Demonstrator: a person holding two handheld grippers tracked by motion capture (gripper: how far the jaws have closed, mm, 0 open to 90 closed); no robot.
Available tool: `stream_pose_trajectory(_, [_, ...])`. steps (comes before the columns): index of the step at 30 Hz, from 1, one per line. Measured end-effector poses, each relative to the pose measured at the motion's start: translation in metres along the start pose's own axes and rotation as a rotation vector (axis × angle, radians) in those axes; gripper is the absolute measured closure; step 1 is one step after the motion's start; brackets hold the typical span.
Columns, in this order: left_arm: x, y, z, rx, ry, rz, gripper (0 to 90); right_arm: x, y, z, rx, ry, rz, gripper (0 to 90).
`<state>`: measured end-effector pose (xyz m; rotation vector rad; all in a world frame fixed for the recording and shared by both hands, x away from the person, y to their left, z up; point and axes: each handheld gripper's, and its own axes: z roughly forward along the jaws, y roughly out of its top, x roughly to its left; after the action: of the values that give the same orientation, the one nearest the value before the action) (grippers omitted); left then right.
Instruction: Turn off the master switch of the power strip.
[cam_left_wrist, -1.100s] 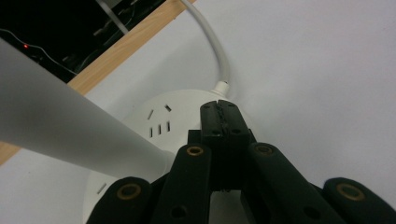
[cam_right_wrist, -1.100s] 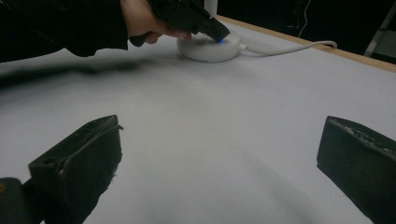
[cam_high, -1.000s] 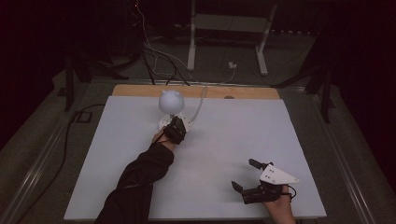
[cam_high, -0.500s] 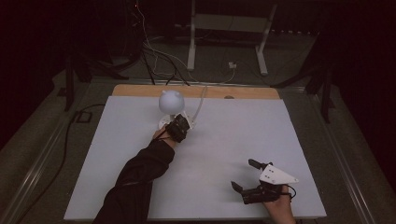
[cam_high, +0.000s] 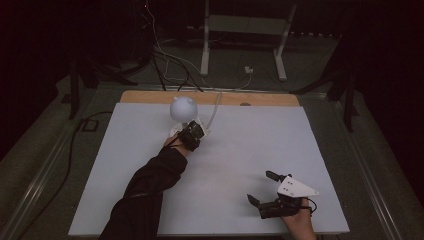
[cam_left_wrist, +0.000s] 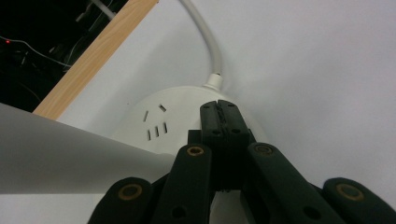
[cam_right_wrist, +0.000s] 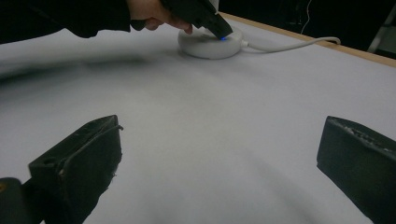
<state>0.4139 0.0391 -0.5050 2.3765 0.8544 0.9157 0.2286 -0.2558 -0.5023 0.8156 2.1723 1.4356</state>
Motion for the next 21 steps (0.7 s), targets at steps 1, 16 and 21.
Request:
stream_pose_trajectory(1, [0.0,-0.001,-0.001,-0.015,0.019,0.004,90.0,0.0,0.0,0.0,-0.003,-0.002,-0.001,0.0])
stream_pose_trajectory(16, [0.004,0.005,-0.027,-0.087,-0.093,-0.084,90.0,-0.001,0.0,0.0,-0.005,-0.002,0.002,0.0])
stream_pose_trajectory(21, [0.007,0.005,-0.039,-0.109,-0.119,-0.103,90.0,-0.001,0.0,0.0,-0.004,-0.005,0.004,0.0])
